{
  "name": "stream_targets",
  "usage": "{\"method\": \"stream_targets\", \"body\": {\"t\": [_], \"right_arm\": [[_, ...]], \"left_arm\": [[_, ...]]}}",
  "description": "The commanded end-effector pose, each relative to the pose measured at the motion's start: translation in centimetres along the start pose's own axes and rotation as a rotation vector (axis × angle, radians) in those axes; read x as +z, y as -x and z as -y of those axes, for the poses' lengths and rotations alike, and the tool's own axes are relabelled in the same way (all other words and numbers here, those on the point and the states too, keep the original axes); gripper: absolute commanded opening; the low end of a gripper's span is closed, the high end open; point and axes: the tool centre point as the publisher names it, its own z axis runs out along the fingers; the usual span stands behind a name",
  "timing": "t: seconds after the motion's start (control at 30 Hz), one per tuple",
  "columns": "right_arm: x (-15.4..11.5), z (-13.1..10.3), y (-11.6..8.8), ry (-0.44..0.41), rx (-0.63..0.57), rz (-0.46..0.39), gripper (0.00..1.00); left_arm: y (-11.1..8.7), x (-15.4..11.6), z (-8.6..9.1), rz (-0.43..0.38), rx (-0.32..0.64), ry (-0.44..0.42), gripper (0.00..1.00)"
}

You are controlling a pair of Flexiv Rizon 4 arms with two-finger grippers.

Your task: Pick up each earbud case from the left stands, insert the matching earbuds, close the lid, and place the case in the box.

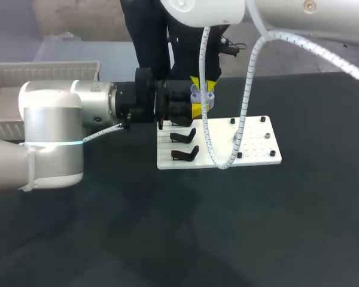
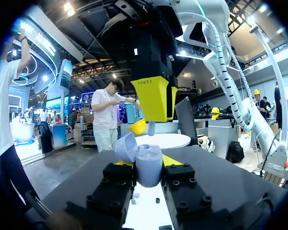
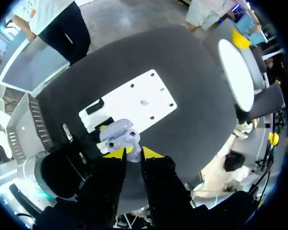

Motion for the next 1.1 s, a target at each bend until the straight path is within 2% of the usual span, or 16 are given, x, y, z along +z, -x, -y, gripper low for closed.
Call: {"method": "stream_targets", "body": {"t": [0.03,1.1], "right_arm": [[0.22,-0.38,0.26,-0.011,0.003,-0.005,0.0],[0.8,-0.34,0.26,-0.017,0.006,-0.008,0.0]], "left_arm": [[-0.09,0.02,0.06,0.004,0.004,0.004,0.0],[-0.09,0.02,0.06,0.004,0.004,0.004,0.0]]}}
